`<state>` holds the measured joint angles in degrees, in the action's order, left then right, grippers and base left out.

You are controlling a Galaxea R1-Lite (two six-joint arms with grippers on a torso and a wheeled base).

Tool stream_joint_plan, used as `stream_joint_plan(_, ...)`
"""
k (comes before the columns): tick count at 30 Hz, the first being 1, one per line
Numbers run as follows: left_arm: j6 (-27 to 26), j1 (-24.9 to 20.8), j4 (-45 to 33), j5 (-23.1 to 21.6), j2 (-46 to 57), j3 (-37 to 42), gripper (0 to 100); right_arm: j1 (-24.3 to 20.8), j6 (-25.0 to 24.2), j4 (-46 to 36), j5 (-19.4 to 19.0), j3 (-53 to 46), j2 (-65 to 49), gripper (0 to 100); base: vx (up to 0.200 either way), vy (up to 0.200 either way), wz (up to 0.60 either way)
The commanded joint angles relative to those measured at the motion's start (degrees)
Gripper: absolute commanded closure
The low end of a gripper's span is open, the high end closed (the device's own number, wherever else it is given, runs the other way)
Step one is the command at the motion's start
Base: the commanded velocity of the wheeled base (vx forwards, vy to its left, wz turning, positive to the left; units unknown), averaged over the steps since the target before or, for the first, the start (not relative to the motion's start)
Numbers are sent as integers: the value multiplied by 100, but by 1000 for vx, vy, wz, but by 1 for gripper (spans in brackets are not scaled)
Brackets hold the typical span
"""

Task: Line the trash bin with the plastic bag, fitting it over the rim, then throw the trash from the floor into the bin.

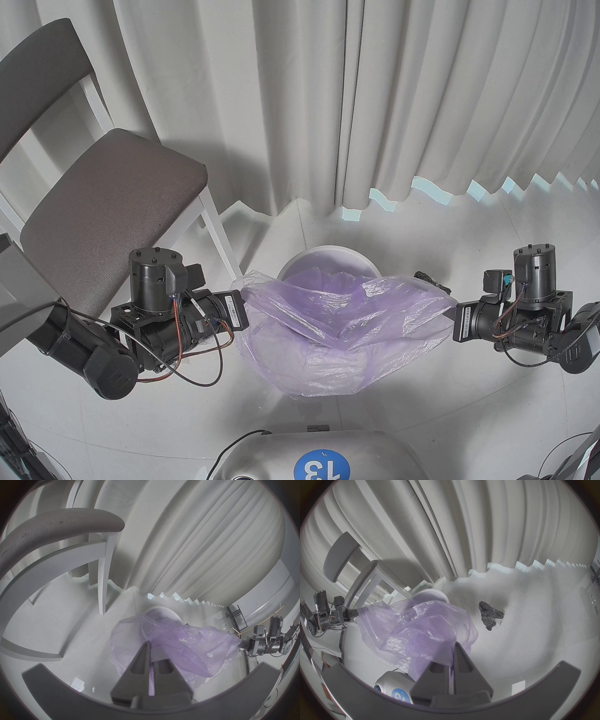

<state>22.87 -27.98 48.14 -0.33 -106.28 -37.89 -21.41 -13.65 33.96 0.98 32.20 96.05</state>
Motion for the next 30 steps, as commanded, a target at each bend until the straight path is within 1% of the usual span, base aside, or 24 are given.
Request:
stream_joint_plan(1, -37, 3, -6, -11, 46, 71, 100, -4, 38, -4, -1, -55, -7, 100, 0, 0, 0)
stream_joint_plan(6, -46, 20, -68, -46, -227, -70, 100, 14, 73, -4, -10, -38, 212, 100, 0, 0, 0)
stream_joint_plan(12, -125, 47, -94, -116, -851, -729, 100, 84, 29, 163, -1, 182, 924, 100, 0, 0, 0)
stream_joint_plan(15, -125, 47, -103, -108, -1237, -1256, 100, 198, -146, 585, 69, 507, 1434, 100, 0, 0, 0)
stream_joint_plan(17, -116, 56, -112, -55, -1492, -1643, 100, 304, -436, 1042, 140, 630, 1742, 100, 0, 0, 0)
stream_joint_plan(19, -98, 64, -173, -37, -1677, -1933, 100, 383, -586, 1464, 263, 744, 2032, 100, 0, 0, 0)
stream_joint_plan(22, -81, 117, -314, -20, -1844, -2267, 100, 523, -621, 1965, 351, 938, 2331, 100, 0, 0, 0)
stream_joint_plan(24, -72, 152, -332, 42, -1949, -2416, 100, 576, -674, 2106, 360, 1043, 2454, 100, 0, 0, 0)
stream_joint_plan(30, -72, 302, -340, 235, -2169, -2601, 100, 647, -753, 2079, 368, 1122, 2480, 100, 0, 0, 0)
